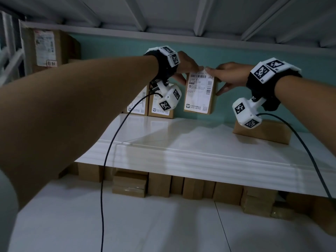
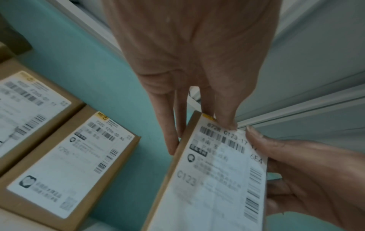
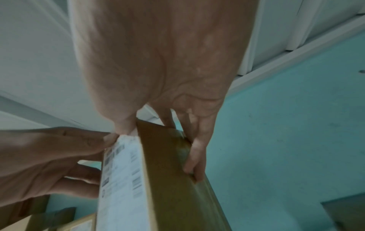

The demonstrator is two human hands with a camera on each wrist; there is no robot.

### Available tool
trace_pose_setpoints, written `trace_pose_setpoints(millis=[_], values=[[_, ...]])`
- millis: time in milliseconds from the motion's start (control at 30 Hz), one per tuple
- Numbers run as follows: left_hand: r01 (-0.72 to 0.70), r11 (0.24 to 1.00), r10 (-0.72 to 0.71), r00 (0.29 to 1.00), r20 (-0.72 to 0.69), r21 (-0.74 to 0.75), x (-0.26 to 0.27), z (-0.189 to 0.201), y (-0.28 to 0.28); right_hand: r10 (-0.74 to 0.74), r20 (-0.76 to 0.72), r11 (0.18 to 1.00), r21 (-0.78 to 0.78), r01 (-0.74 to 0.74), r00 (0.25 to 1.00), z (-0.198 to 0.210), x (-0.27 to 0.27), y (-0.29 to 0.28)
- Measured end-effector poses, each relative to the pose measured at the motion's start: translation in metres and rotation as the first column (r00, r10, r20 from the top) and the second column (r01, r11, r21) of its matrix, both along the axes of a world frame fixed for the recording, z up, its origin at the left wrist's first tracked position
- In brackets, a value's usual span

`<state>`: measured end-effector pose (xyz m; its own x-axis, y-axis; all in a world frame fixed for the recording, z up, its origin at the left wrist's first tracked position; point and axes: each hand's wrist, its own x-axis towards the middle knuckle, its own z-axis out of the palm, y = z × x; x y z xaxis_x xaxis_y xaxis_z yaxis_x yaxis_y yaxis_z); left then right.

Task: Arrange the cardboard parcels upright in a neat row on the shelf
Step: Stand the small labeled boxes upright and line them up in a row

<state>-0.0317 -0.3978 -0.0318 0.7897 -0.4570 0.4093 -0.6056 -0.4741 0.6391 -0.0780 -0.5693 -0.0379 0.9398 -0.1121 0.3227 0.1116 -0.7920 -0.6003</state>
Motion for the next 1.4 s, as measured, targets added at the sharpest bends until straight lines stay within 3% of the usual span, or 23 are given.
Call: trace_pose_setpoints(millis=[100, 200, 267, 367, 433, 533, 867, 1400], values=[[0.001, 0.999, -0.002, 1.000, 0.027, 0.032, 0.005, -0.005, 0.010, 0.051, -0.003, 0.998, 0.029, -0.051, 0.999, -0.004, 0.008, 0.005], [0.004, 0.997, -0.006, 1.000, 0.022, 0.079, 0.014, -0.013, 0.014, 0.056, -0.002, 0.997, -0.050, -0.056, 0.998, -0.009, 0.015, 0.010], [-0.017, 0.989, 0.012, 0.999, 0.031, 0.145, 0.021, -0.021, 0.015, 0.065, -0.029, 0.981, -0.182, -0.069, 0.997, -0.014, 0.019, 0.013], [-0.052, 0.972, 0.031, 0.995, 0.094, 0.231, 0.025, -0.027, 0.014, 0.030, 0.007, 0.874, -0.485, -0.023, 1.000, -0.018, 0.020, 0.016], [-0.116, 0.936, 0.053, 0.980, 0.193, 0.332, 0.022, -0.025, 0.014, 0.019, 0.064, 0.829, -0.559, 0.020, 0.998, -0.018, 0.019, 0.018], [-0.204, 0.889, 0.067, 0.944, 0.324, 0.409, 0.021, -0.020, 0.013, 0.029, 0.104, 0.814, -0.579, 0.037, 0.994, -0.019, 0.023, 0.019], [-0.330, 0.831, 0.107, 0.885, 0.454, 0.448, 0.041, -0.018, 0.008, 0.029, 0.096, 0.770, -0.636, 0.039, 0.995, -0.013, 0.045, 0.019], [-0.412, 0.740, 0.127, 0.861, 0.492, 0.531, 0.085, -0.010, -0.005, 0.030, 0.034, 0.785, -0.619, -0.003, 0.999, -0.010, 0.079, 0.013]])
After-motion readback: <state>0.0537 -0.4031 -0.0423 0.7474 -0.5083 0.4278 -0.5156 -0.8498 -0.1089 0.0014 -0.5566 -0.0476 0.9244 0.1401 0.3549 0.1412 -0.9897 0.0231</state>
